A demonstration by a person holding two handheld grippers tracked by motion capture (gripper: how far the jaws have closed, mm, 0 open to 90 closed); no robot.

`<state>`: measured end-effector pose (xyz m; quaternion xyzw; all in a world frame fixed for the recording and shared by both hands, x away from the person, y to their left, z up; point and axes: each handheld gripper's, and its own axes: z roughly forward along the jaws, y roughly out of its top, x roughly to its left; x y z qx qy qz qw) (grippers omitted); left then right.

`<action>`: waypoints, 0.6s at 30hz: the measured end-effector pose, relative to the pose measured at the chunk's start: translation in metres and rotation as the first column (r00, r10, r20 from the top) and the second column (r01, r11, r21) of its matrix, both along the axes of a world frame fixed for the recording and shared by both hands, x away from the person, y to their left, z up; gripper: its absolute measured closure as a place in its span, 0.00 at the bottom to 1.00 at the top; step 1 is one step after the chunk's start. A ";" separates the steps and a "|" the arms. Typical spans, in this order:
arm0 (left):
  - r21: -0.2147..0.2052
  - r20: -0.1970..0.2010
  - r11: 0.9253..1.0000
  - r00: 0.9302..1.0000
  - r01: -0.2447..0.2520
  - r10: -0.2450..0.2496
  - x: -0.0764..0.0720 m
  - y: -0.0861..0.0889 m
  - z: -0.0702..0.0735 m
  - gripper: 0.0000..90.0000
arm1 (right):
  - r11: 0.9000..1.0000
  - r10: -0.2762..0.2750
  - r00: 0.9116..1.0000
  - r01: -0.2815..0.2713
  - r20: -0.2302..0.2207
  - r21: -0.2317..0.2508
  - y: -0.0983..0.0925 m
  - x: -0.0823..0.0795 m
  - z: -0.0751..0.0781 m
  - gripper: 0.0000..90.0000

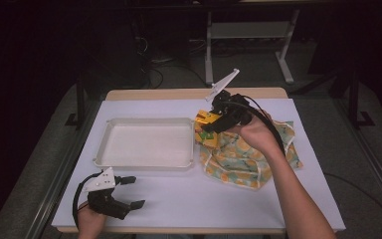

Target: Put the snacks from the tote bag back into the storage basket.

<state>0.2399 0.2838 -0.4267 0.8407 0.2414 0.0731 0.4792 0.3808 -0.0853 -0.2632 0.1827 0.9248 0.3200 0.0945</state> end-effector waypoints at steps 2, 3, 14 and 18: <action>0.000 0.000 1.000 1.000 0.000 0.000 0.000 0.000 0.000 0.15 | 1.000 0.009 1.000 -0.009 0.002 0.002 0.003 0.000 0.000 0.55; 0.000 -0.001 1.000 1.000 -0.001 0.001 0.000 0.000 0.000 0.15 | 1.000 0.009 1.000 -0.009 0.002 0.002 0.003 0.000 0.000 0.55; -0.001 -0.001 1.000 1.000 -0.001 0.001 0.000 0.001 0.000 0.15 | 0.999 0.054 0.999 -0.054 -0.006 -0.004 0.019 0.004 -0.005 0.55; -0.001 -0.002 1.000 1.000 -0.001 0.001 0.000 0.001 0.000 0.15 | 0.998 0.060 0.998 -0.060 -0.017 0.001 0.023 0.004 -0.006 0.55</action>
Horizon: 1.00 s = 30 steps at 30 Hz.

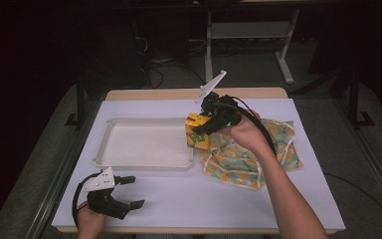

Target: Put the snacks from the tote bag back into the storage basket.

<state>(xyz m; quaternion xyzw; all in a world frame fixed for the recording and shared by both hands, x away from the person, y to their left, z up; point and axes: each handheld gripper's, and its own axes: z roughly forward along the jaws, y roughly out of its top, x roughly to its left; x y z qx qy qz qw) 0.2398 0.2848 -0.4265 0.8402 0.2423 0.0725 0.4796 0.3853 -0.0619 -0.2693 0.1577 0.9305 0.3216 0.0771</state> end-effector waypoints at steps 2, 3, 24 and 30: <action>0.000 0.001 1.000 1.000 0.001 -0.001 0.000 0.000 0.000 0.15 | 1.000 0.013 1.000 -0.013 0.003 0.000 0.003 0.001 -0.001 0.55; 0.002 0.001 1.000 1.000 0.001 -0.001 0.000 0.000 0.000 0.15 | 1.000 0.017 1.000 -0.017 0.006 -0.007 0.004 0.002 -0.002 0.55; -0.007 0.002 1.000 1.000 0.003 -0.003 0.000 0.001 0.000 0.15 | 0.996 0.085 0.996 -0.084 -0.015 0.007 0.033 0.011 -0.010 0.55; -0.008 -0.003 1.000 1.000 0.001 -0.001 0.000 0.001 0.000 0.15 | 0.995 0.095 0.995 -0.095 -0.017 0.002 0.040 0.013 -0.014 0.55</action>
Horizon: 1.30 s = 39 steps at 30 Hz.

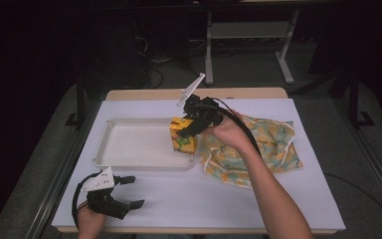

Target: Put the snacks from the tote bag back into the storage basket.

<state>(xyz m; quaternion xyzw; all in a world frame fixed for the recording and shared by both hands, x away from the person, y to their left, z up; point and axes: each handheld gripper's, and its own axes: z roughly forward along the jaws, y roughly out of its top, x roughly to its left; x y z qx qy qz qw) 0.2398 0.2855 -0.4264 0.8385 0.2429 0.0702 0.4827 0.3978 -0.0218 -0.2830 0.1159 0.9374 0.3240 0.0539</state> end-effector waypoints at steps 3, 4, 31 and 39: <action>-0.001 0.001 1.000 1.000 0.001 -0.001 0.000 0.000 0.000 0.15 | 1.000 0.011 1.000 -0.011 -0.002 -0.002 0.003 0.001 -0.002 0.55; -0.001 0.001 1.000 1.000 0.001 -0.001 0.000 0.000 0.000 0.15 | 1.000 0.014 1.000 -0.014 0.001 -0.004 0.003 0.002 -0.003 0.55; -0.004 0.000 1.000 1.000 0.003 -0.003 0.000 0.000 0.000 0.15 | 0.998 0.064 0.997 -0.064 -0.031 -0.001 0.029 0.008 -0.019 0.54; -0.005 0.000 1.000 1.000 0.001 -0.001 0.000 0.000 0.000 0.15 | 0.997 0.073 0.997 -0.073 -0.034 -0.005 0.035 0.010 -0.024 0.54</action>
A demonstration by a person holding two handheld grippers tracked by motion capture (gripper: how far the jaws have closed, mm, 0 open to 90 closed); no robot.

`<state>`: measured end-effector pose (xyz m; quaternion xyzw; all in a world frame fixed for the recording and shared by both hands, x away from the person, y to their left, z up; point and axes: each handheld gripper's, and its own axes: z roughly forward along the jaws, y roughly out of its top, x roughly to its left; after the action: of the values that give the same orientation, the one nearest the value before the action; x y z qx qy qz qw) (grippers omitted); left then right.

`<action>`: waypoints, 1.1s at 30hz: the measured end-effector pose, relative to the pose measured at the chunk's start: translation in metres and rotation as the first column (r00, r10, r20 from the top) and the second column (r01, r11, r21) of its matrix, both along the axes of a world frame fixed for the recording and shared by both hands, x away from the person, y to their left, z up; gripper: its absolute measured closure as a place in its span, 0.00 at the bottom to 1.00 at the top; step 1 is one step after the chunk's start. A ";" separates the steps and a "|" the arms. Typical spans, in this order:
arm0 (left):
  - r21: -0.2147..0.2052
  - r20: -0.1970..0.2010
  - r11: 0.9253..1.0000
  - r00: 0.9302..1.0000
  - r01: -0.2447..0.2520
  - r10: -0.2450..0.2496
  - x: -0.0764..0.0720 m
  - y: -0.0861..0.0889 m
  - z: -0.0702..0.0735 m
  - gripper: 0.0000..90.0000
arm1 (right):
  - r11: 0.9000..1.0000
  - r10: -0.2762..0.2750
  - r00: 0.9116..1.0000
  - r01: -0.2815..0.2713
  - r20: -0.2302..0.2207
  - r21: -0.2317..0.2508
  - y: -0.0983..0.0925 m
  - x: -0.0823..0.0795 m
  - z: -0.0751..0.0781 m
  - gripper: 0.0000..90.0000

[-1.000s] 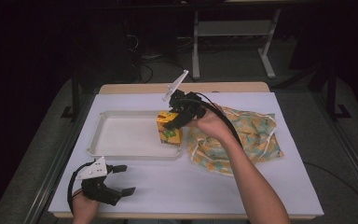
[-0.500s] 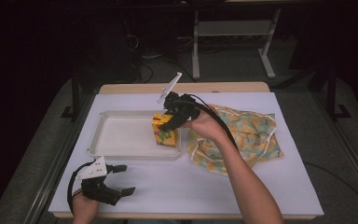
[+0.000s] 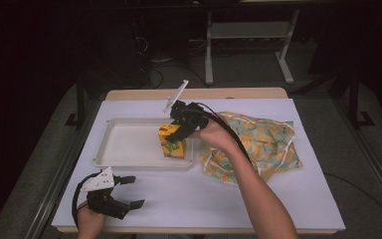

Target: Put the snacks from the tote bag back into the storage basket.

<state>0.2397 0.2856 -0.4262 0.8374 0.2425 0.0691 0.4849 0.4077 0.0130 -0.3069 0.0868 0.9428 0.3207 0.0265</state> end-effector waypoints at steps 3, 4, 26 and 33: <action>-0.001 -0.001 1.000 1.000 0.000 0.000 0.000 0.000 0.000 0.15 | 1.000 0.003 1.000 -0.003 -0.007 -0.001 0.002 0.001 -0.002 0.54; -0.001 0.000 1.000 1.000 0.000 0.000 0.000 0.000 0.000 0.15 | 1.000 0.007 1.000 -0.007 -0.005 -0.002 0.003 0.001 -0.003 0.54; 0.000 0.002 1.000 1.000 0.002 -0.002 0.000 0.001 0.000 0.15 | 1.000 0.025 1.000 -0.025 -0.017 -0.015 0.014 0.005 -0.013 0.54; 0.002 0.002 1.000 1.000 0.002 -0.002 0.001 0.001 0.000 0.15 | 1.000 0.019 1.000 -0.020 -0.022 -0.024 0.015 0.008 -0.018 0.54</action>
<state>0.2403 0.2864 -0.4260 0.8380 0.2410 0.0695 0.4845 0.4157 0.0284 -0.3245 0.0807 0.9476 0.3087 0.0141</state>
